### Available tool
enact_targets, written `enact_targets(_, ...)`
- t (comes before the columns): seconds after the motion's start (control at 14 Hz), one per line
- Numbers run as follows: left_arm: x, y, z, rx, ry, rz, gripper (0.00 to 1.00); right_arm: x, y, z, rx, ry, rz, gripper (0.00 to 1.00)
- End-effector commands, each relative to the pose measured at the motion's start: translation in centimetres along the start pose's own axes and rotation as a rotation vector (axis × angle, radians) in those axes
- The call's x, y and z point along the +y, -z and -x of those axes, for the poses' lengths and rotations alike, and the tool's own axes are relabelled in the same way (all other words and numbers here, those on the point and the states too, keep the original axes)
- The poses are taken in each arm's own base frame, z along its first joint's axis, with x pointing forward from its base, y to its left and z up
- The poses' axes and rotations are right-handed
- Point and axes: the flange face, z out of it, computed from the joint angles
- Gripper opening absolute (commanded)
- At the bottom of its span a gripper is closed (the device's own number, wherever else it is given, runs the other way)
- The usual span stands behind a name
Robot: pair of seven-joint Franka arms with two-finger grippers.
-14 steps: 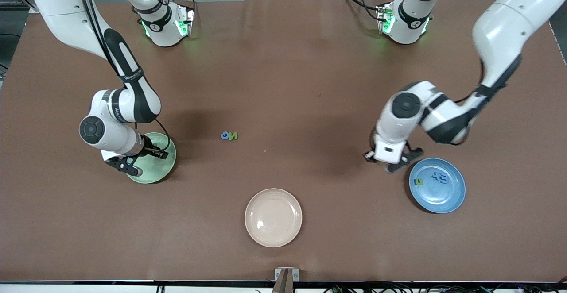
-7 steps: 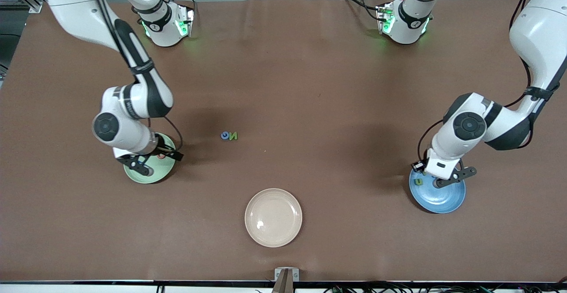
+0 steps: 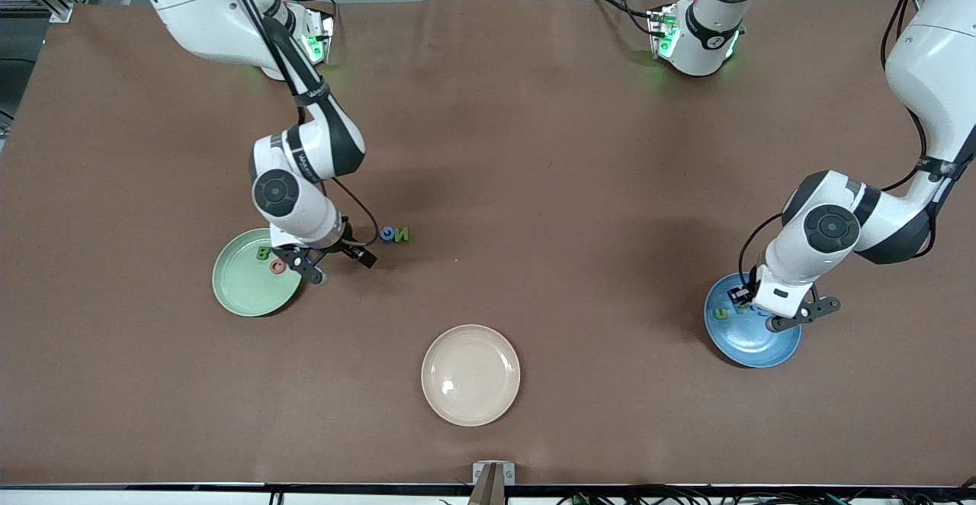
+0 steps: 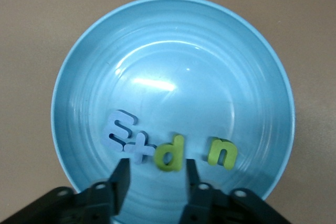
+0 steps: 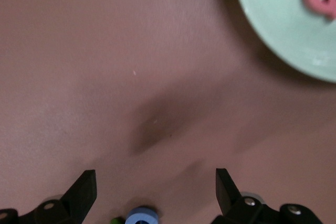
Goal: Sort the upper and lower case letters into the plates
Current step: 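Drop the d in the blue plate while the right gripper drops Q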
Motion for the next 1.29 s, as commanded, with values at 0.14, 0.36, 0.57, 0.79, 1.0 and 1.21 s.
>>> enact_targets(0.14,1.1,2.0,-0.6,0.045,-0.028,0.004,1.00,0.8,-2.1,2.8,0.019,-0.058,-0.015,1.00)
enact_targets(0.36,2.4,5.3,-0.9,0.064,-0.056,0.021,1.00,0.4,-3.1,4.3,0.025,-0.073,-0.018,1.00)
enact_targets(0.57,3.0,8.8,-2.6,0.105,-0.092,0.043,1.00,-0.3,-3.7,5.7,0.028,-0.089,-0.020,0.99)
enact_targets(0.79,3.2,12.0,-4.0,0.113,-0.170,0.019,1.00,-0.5,-4.1,6.4,0.027,-0.098,-0.017,0.95)
enact_targets(1.0,4.1,14.5,-3.2,0.048,-0.262,-0.052,1.00,-0.6,-4.2,6.9,0.027,-0.095,-0.013,0.86)
enact_targets(1.21,5.6,16.9,-2.7,0.016,-0.291,-0.081,1.00,-0.2,-4.6,7.0,0.027,-0.088,0.000,0.73)
